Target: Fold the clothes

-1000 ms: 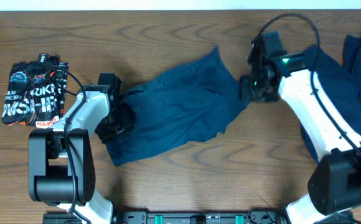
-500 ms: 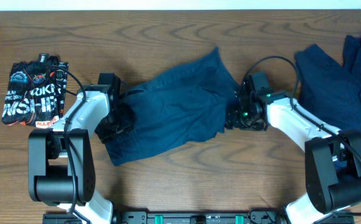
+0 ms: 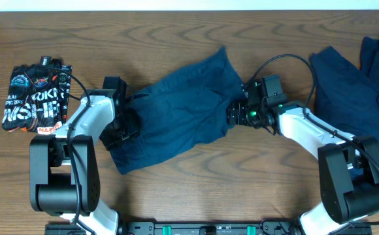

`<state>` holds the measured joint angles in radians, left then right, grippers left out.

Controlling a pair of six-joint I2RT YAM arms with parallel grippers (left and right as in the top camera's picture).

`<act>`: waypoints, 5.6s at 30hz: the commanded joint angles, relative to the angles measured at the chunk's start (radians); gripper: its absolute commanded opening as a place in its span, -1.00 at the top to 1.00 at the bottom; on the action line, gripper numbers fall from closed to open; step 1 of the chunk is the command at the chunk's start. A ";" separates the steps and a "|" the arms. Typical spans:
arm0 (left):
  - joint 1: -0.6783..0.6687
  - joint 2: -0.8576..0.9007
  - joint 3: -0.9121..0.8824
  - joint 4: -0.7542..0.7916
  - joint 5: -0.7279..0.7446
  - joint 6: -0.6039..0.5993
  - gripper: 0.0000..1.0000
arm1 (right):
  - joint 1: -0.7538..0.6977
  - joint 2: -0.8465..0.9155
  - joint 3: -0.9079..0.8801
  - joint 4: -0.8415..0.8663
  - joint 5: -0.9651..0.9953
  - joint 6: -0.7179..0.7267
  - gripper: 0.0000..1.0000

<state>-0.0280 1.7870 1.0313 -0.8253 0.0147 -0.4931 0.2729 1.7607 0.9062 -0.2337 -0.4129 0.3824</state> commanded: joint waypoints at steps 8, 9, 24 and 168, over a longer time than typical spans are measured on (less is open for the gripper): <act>0.007 0.019 0.005 0.000 -0.034 0.010 -0.18 | 0.000 0.008 -0.002 0.065 -0.171 0.006 -0.13; 0.007 0.019 0.005 0.000 -0.034 0.010 -0.19 | 0.005 0.008 -0.002 0.065 -0.177 0.006 -0.06; 0.007 0.019 0.005 -0.001 -0.034 0.010 -0.18 | 0.080 0.009 -0.005 0.021 -0.144 0.006 0.98; 0.055 -0.098 0.359 -0.242 0.230 0.305 0.88 | 0.239 -0.044 0.115 0.001 0.017 -0.271 0.90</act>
<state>0.0250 1.7458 1.3415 -1.0466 0.2367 -0.1936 0.4583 1.6875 1.0138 -0.2375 -0.3500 0.0990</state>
